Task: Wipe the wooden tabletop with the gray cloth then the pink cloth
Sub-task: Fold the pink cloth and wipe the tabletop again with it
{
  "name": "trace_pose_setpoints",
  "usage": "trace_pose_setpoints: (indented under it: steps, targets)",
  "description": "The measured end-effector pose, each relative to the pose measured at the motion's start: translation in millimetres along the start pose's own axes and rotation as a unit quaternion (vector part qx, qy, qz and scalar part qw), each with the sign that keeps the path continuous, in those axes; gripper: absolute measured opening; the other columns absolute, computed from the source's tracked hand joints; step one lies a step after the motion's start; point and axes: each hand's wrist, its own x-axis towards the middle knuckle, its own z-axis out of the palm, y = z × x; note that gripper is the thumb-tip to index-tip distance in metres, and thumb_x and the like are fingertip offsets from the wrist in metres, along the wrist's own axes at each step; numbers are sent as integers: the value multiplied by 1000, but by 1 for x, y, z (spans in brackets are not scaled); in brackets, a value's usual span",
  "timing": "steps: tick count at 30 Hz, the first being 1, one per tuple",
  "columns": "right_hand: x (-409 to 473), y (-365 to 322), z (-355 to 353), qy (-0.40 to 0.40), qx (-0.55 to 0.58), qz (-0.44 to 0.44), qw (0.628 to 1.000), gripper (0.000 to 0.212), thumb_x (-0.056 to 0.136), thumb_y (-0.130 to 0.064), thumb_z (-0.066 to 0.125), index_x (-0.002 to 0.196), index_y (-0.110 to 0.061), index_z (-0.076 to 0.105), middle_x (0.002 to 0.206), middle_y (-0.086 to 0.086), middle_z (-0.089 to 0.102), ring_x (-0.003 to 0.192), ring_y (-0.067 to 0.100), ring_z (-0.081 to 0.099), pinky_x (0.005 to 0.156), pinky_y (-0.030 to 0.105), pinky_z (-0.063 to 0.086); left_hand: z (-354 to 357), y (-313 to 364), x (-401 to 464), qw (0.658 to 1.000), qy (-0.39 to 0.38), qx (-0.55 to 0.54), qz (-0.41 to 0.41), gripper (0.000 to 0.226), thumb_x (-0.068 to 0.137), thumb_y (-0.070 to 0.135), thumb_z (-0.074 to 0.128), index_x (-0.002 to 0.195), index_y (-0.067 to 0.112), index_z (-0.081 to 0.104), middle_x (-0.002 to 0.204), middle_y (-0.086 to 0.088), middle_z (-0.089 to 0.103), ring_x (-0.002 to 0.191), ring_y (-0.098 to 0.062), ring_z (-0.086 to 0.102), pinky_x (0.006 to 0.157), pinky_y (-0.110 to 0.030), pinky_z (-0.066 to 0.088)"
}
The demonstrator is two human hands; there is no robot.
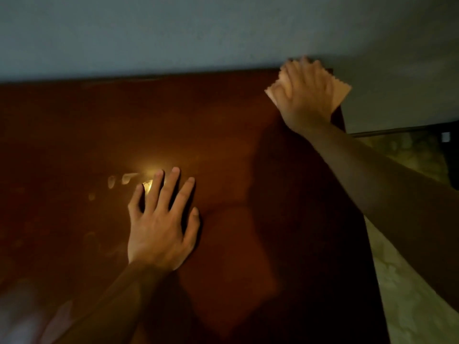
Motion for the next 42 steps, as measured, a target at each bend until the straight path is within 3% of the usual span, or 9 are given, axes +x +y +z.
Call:
trace_pose_setpoints:
  steps: [4,10,15,20,27,31,34,37,42]
  targets:
    - [-32,-6,9,2,11,22,1000,72,102,-60,17,162,-21,23,170,11,19,156,35,16,126,51,12,0,0,1,1000,9,4,-2,59,99,48,32,151,21,40,163,-9,29,153,-30,18,120,-56,12]
    - [-87,-5,14,-38,-4,-108,993,76,101,-67,8,161,-25,28,169,8,23,156,31,18,126,51,15,0,1,1,1000,18,-1,-4,60,99,47,32,152,21,40,162,-10,30,153,-30,19,120,-56,12]
    - [-27,34,5,2,54,51,997,77,95,-64,16,160,-25,26,170,9,17,157,32,12,126,51,14,-1,2,0,1000,26,-6,-6,60,99,47,33,152,20,40,162,-10,31,153,-30,19,120,-56,12]
    - [-13,14,9,11,42,91,995,72,101,-57,23,162,-19,21,170,14,15,157,37,10,127,54,8,-2,3,1,1000,29,-5,-9,59,100,48,33,151,21,42,162,-10,31,153,-30,21,121,-54,11]
    - [-157,-84,31,18,57,-96,994,65,103,-52,34,159,-18,37,168,11,28,156,35,21,126,52,16,-2,4,-1,999,33,-5,-15,59,100,48,32,152,23,40,163,-7,30,153,-28,20,121,-52,11]
    - [-127,-57,28,-18,-3,-176,984,55,102,-55,32,146,-25,45,155,3,41,146,30,37,121,45,25,-2,4,0,999,45,-20,-13,58,100,48,34,150,22,43,162,-8,33,152,-28,23,121,-52,12]
    - [-91,-6,23,12,10,-29,999,55,104,-55,27,150,-26,39,159,5,36,149,32,31,123,51,23,-1,4,0,999,44,-24,-13,58,100,48,35,151,21,42,162,-8,33,153,-28,22,121,-52,11]
    - [-100,-36,27,21,17,72,997,67,103,-55,19,162,-24,25,171,8,17,158,33,11,126,55,10,-2,4,-1,999,36,-26,-20,58,99,48,36,151,21,42,163,-7,31,153,-27,20,122,-52,12]
    - [-152,-130,30,11,63,-140,988,62,102,-46,33,158,-19,38,169,11,24,158,34,13,125,55,10,-3,5,-2,999,37,-20,-24,61,99,47,37,152,17,40,162,-7,31,153,-26,20,122,-51,11]
